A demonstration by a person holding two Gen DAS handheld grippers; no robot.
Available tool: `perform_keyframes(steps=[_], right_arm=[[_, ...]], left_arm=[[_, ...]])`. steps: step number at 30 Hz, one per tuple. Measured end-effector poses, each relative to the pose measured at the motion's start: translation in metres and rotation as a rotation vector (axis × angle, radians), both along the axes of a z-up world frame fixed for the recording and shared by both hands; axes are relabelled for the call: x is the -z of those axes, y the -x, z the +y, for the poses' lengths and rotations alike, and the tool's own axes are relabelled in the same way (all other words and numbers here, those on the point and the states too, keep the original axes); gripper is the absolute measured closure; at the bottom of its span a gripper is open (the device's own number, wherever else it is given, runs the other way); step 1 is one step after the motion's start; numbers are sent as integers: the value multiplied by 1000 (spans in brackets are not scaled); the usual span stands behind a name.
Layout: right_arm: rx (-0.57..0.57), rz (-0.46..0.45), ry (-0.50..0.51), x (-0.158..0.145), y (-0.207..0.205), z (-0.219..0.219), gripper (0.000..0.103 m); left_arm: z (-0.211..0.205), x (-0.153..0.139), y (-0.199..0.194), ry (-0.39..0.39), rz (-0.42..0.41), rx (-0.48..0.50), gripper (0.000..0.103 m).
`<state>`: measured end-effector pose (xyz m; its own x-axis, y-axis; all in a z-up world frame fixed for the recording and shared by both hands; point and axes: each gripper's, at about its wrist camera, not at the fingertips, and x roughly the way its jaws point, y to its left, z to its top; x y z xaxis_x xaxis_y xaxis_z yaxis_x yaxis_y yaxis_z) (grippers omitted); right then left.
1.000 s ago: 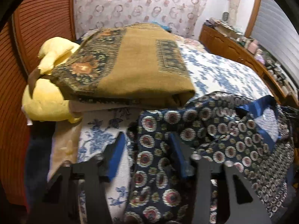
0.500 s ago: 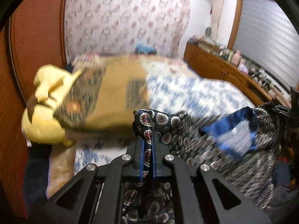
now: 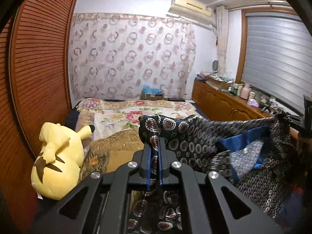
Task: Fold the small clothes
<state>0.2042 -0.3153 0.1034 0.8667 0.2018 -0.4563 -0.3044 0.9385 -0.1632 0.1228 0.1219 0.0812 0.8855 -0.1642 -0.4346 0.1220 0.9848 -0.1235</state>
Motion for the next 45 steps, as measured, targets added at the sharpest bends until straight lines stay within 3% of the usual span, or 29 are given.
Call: perform_keyframes(steps=[3,5,6,7,9,13,16,27,32,35,39,45], right_arm=[[50,79,-2,13,-38,-6,93],[98,143,12,34,-62,-5,83],[111,166,25,45,-69,-4,73],[117,182,31,54,-73,-3,62],[113,216,20,71,-76,-2,57],[81,239,35,93,-65,5,50],[58,247,30,100,-55,11,47],[-89,327,-16,126,-45,70,46],[-129,376,10,148,-49,101,46],[-132,385,34,157,-50,112,54],[-158,391,45,161,-45,116,95],[-226,367,6,152,-15,112,101]], left_arm=[[0,22,-33,-9,83,-9,97],[1,43,-50,3,160,-15,94],[3,54,-55,-4,189,-19,94],[1,60,-54,-8,199,-19,90],[2,72,-49,-15,217,-12,77],[2,85,-31,-17,242,-3,63],[-3,89,-19,-22,249,3,47],[-14,101,5,-15,249,16,47],[-15,116,2,-8,278,11,47],[-15,123,1,-5,290,8,47],[-13,126,3,-1,290,4,47],[-10,127,7,-1,283,-3,47]])
